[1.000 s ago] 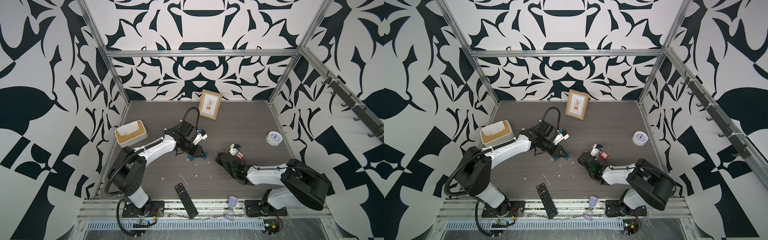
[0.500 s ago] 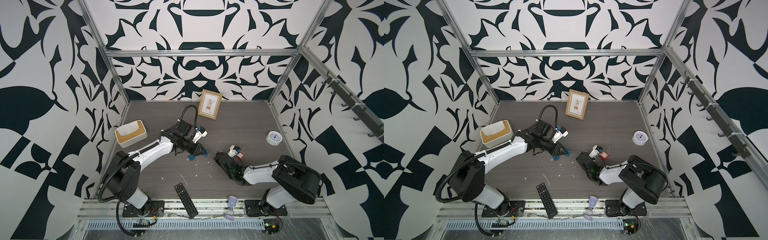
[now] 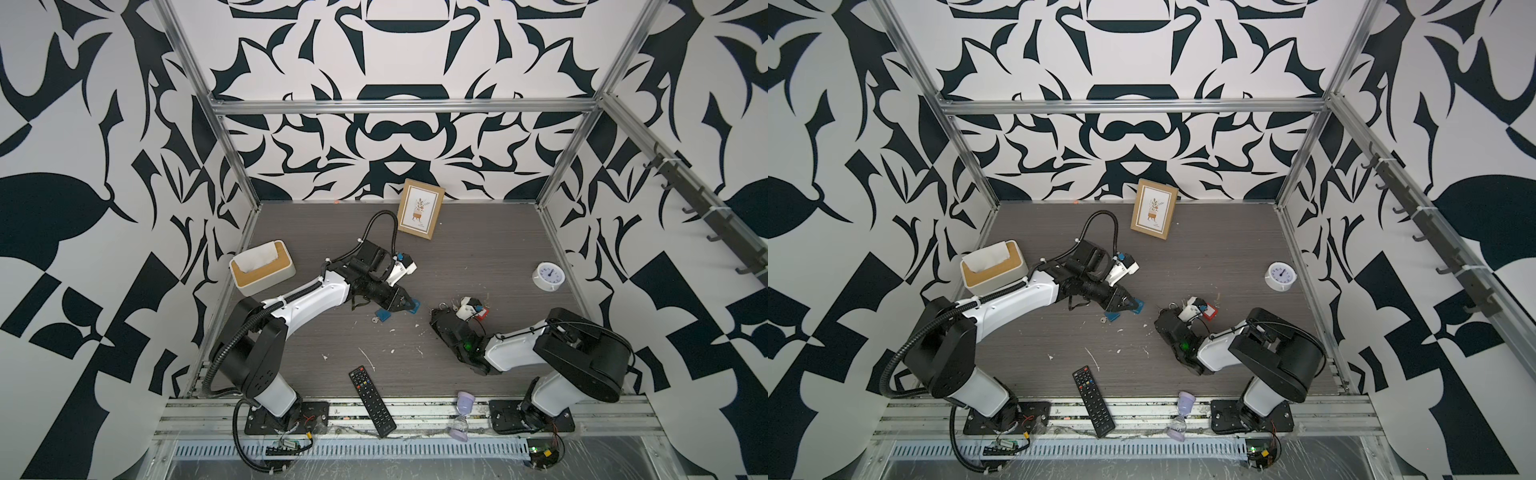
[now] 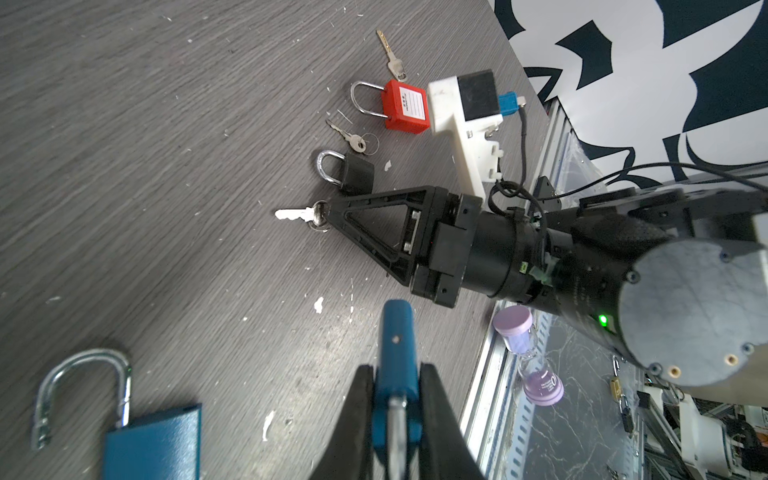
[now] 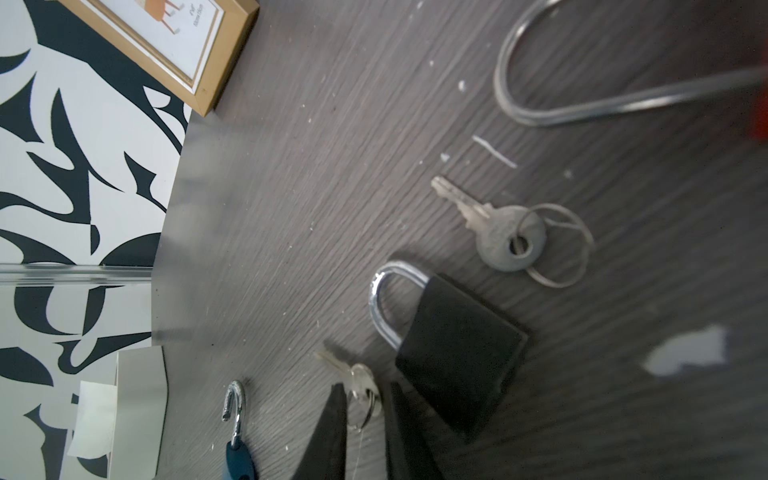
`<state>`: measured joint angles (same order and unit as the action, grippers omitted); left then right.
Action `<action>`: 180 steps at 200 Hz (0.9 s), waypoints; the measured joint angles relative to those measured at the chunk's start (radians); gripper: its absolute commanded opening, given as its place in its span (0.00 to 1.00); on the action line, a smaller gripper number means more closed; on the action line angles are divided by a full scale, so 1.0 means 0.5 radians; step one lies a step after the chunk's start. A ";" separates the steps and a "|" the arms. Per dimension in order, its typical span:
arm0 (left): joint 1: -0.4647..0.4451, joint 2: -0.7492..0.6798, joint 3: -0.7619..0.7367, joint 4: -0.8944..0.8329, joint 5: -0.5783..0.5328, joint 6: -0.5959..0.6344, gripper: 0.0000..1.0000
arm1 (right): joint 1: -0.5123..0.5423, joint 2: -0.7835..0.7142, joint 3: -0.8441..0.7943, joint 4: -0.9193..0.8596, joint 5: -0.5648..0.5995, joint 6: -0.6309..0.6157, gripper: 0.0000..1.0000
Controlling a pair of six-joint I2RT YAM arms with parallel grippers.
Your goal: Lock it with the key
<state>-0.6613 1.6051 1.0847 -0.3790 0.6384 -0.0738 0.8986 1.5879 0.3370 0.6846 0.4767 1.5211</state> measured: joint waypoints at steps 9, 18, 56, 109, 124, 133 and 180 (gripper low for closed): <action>0.000 0.015 0.018 -0.012 0.002 0.011 0.00 | 0.000 0.006 -0.011 0.034 -0.002 0.009 0.23; 0.000 0.031 0.032 -0.017 0.002 0.027 0.00 | 0.002 0.007 -0.021 0.058 -0.002 0.015 0.23; 0.000 0.134 0.139 -0.066 -0.011 0.092 0.00 | 0.047 -0.196 -0.079 -0.045 -0.001 -0.003 0.23; -0.003 0.575 0.504 -0.401 -0.007 0.352 0.00 | 0.124 -1.071 -0.117 -0.546 0.095 -0.247 0.22; -0.008 0.726 0.642 -0.578 -0.019 0.464 0.00 | 0.127 -1.324 -0.162 -0.687 0.142 -0.315 0.22; -0.013 0.803 0.712 -0.669 -0.037 0.516 0.00 | 0.127 -1.463 -0.197 -0.780 0.172 -0.345 0.22; -0.060 1.025 0.974 -1.032 -0.177 0.687 0.00 | 0.127 -1.933 -0.360 -1.199 0.281 -0.397 0.22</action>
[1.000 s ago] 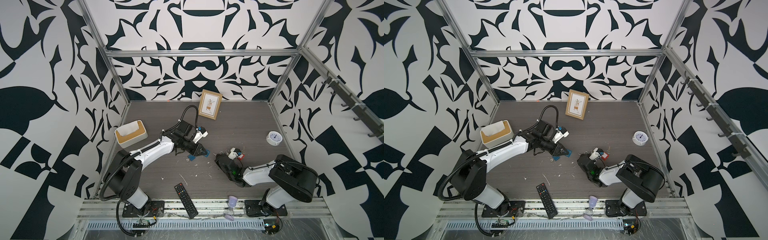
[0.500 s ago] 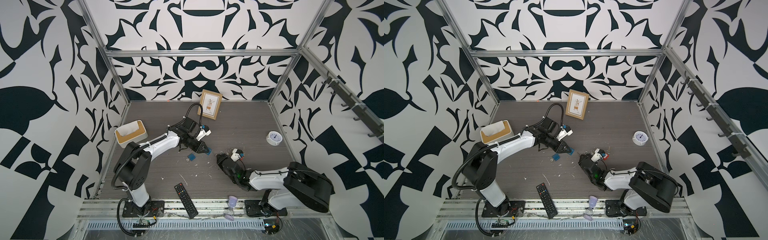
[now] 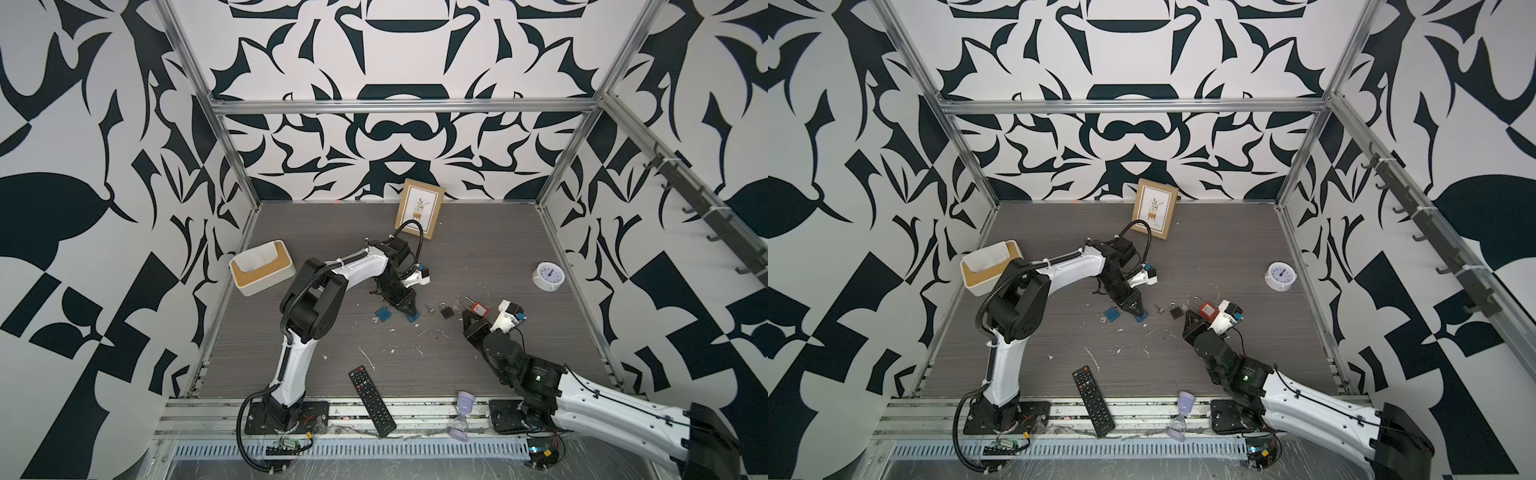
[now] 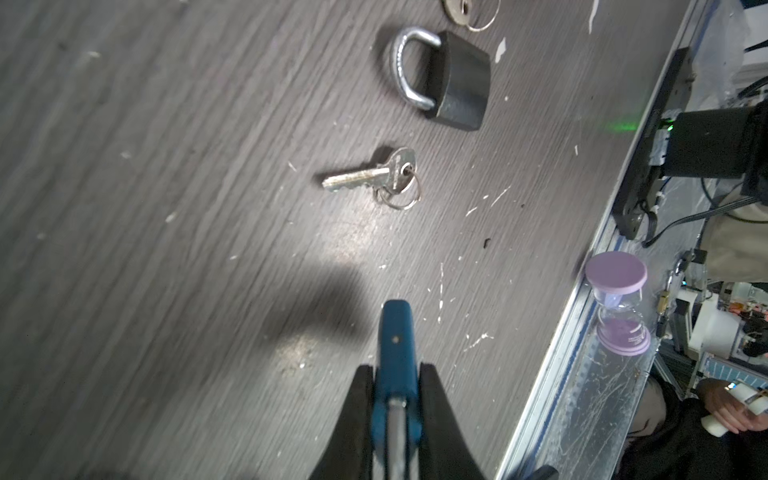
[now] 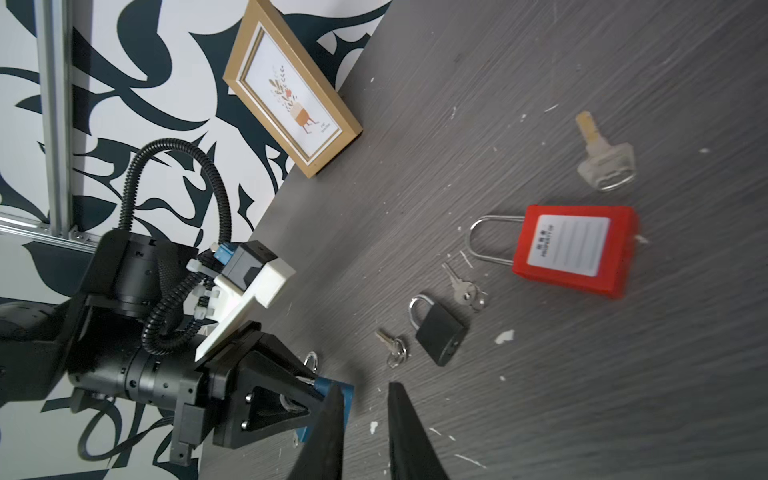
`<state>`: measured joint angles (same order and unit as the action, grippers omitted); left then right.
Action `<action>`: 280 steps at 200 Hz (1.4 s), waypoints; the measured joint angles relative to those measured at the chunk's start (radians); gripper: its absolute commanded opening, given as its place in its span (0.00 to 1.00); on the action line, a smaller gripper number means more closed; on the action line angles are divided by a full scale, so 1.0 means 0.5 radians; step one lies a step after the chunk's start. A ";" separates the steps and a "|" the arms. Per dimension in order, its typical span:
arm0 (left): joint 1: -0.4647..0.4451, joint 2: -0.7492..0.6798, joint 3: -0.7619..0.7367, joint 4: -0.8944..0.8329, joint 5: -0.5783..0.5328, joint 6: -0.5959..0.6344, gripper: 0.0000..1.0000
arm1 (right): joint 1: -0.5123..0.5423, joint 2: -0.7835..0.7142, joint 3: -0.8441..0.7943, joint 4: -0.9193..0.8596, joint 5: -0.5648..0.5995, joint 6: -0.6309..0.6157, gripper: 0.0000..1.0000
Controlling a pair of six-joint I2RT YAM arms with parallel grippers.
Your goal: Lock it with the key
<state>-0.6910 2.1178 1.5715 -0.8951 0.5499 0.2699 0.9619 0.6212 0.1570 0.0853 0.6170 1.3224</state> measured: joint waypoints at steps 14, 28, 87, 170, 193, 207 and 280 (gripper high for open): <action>-0.023 0.018 0.042 -0.054 -0.026 0.030 0.00 | 0.000 -0.071 -0.021 -0.079 0.015 -0.011 0.22; -0.044 0.049 0.105 -0.108 -0.033 0.053 0.00 | 0.000 -0.104 -0.025 -0.121 0.027 -0.024 0.22; -0.095 0.333 0.517 -0.346 -0.090 0.160 0.20 | 0.000 0.003 -0.056 -0.093 0.014 -0.060 0.22; -0.081 0.510 0.894 -0.496 -0.404 0.249 0.57 | 0.000 0.220 -0.050 0.032 -0.033 -0.158 0.22; -0.060 0.450 0.870 -0.318 -0.612 0.213 0.98 | 0.000 0.323 0.022 0.021 -0.043 -0.237 0.22; -0.038 0.297 0.672 -0.023 -0.848 0.116 1.00 | 0.000 0.418 0.121 0.003 -0.058 -0.304 0.22; 0.374 -1.513 -1.110 1.394 -1.181 -1.048 1.00 | 0.021 1.156 1.019 -0.233 -0.193 -0.684 0.49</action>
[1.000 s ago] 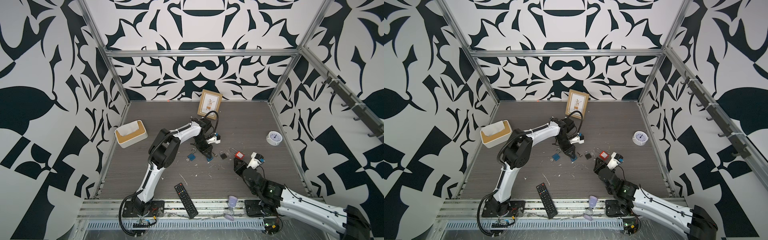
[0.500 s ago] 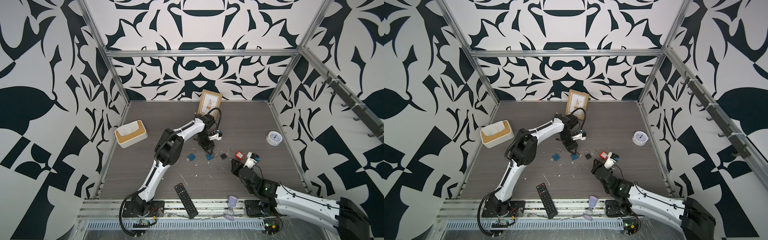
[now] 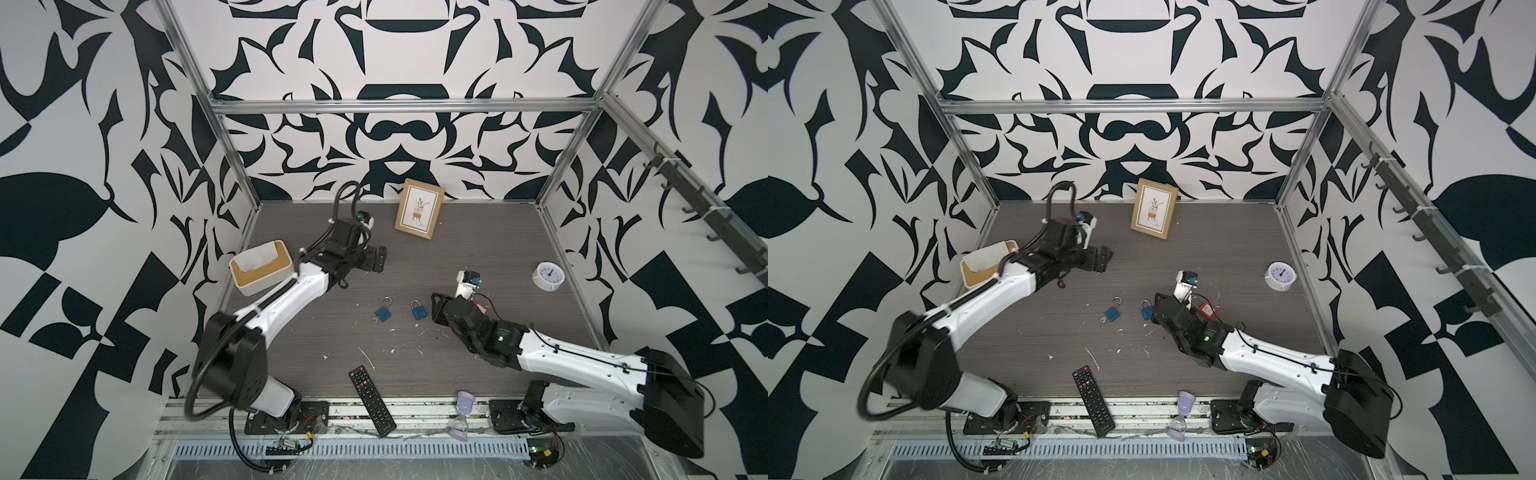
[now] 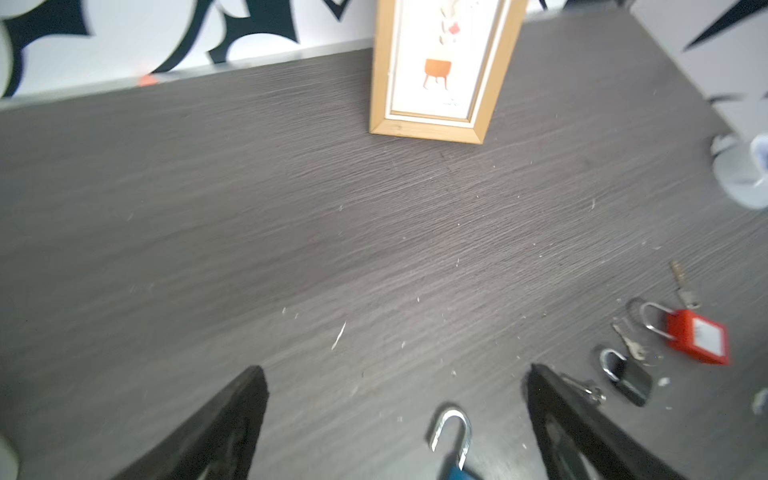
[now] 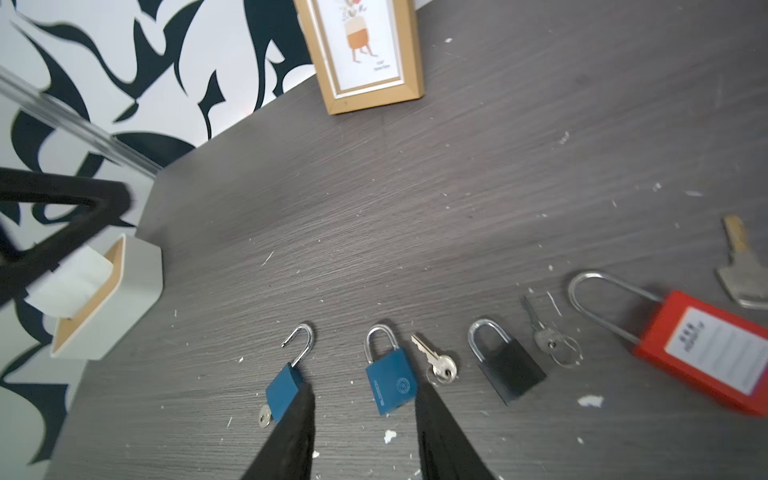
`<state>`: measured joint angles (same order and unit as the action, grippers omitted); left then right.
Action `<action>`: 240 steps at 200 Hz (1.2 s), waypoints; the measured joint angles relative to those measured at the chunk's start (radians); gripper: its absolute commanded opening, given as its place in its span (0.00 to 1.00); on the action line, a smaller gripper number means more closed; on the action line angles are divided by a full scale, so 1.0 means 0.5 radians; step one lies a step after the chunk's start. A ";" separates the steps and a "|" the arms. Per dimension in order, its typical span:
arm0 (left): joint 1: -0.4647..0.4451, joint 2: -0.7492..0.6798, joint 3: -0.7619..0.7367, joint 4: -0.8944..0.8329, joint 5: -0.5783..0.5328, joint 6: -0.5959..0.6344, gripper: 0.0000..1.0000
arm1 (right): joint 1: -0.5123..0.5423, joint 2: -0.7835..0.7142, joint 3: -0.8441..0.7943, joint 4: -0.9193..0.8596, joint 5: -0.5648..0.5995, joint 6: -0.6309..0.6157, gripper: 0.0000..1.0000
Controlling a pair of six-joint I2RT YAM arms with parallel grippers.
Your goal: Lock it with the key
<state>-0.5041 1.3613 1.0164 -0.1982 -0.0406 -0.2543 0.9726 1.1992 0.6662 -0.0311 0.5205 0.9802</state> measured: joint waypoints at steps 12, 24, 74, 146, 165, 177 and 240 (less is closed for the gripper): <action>-0.001 -0.269 -0.242 0.068 0.027 -0.173 1.00 | 0.009 0.152 0.124 -0.024 -0.040 -0.060 0.49; -0.014 -0.519 -0.456 0.080 0.072 -0.302 1.00 | 0.011 0.306 0.240 -0.040 -0.107 -0.135 0.52; -0.021 -1.243 -0.909 -0.072 0.218 -0.437 1.00 | 0.011 1.059 0.962 -0.301 -0.568 -0.503 0.61; 0.079 -1.192 -1.115 -0.030 0.271 -0.552 1.00 | 0.022 1.524 1.203 -0.566 -0.780 -0.355 0.58; 0.099 -1.137 -1.115 0.021 0.299 -0.555 1.00 | 0.027 1.540 1.260 -0.603 -0.758 -0.298 0.59; 0.111 -1.119 -1.115 0.049 0.323 -0.556 1.00 | 0.033 1.552 1.291 -0.627 -0.746 -0.279 0.59; 0.138 -1.112 -1.118 0.126 0.405 -0.556 1.00 | 0.035 1.578 1.350 -0.800 -0.596 -0.296 0.59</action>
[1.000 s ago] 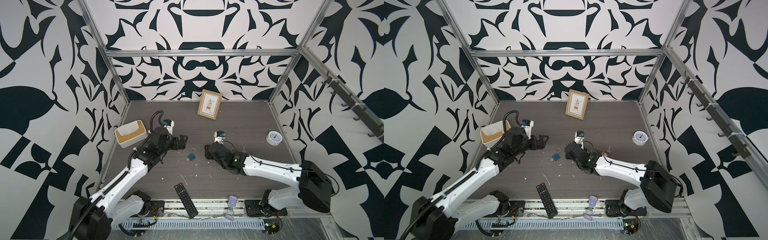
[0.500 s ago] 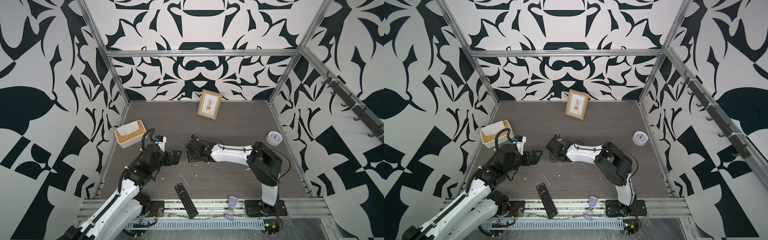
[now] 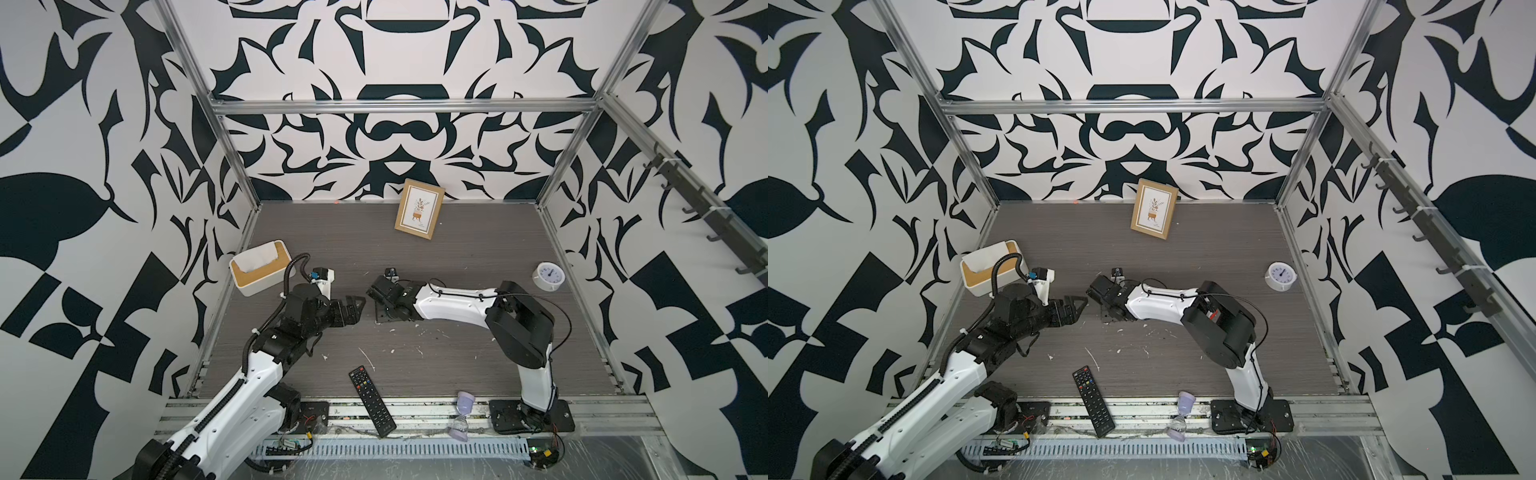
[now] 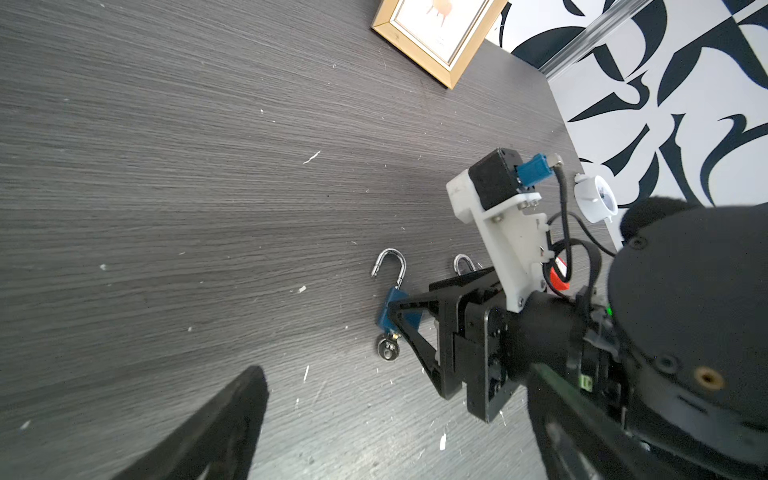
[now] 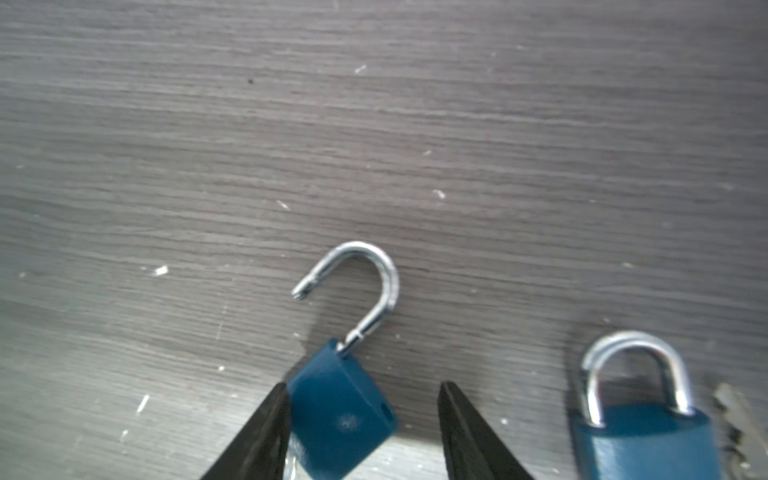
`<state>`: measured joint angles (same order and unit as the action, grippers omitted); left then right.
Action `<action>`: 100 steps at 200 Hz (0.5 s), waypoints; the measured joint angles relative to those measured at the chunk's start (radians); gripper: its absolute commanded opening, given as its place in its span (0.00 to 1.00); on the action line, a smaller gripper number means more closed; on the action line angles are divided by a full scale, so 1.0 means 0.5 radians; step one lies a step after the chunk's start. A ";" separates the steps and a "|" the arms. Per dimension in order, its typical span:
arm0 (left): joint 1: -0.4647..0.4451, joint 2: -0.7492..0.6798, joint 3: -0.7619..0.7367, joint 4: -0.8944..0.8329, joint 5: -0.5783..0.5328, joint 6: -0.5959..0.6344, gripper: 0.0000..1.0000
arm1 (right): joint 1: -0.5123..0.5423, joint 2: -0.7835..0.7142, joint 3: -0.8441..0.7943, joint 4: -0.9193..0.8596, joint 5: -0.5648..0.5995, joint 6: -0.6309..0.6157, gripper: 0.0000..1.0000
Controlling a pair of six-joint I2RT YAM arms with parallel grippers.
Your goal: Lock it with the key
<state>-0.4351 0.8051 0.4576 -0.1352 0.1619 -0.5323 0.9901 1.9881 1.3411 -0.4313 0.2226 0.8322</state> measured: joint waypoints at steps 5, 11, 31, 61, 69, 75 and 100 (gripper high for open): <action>0.001 0.005 0.000 0.008 0.006 -0.001 1.00 | 0.000 0.000 0.002 -0.016 0.009 -0.004 0.59; 0.002 0.014 0.000 0.014 0.014 -0.002 1.00 | 0.000 0.000 0.002 -0.036 0.021 -0.011 0.59; 0.004 0.031 -0.002 0.033 0.037 -0.005 1.00 | 0.000 -0.001 -0.002 -0.107 0.051 -0.034 0.59; 0.005 0.033 -0.004 0.043 0.045 -0.005 1.00 | 0.000 -0.065 -0.060 -0.123 0.046 -0.069 0.59; 0.005 0.033 -0.005 0.050 0.048 -0.005 1.00 | 0.000 -0.114 -0.111 -0.087 0.029 -0.092 0.59; 0.005 0.035 -0.010 0.061 0.051 -0.005 1.00 | 0.000 -0.146 -0.137 -0.076 0.018 -0.103 0.60; 0.006 0.086 -0.019 0.091 0.078 -0.005 1.00 | 0.000 -0.204 -0.126 -0.076 -0.010 -0.175 0.61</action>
<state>-0.4320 0.8482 0.4480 -0.0898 0.2008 -0.5346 0.9901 1.8858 1.2781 -0.4690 0.2176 0.7448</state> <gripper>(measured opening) 0.996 0.609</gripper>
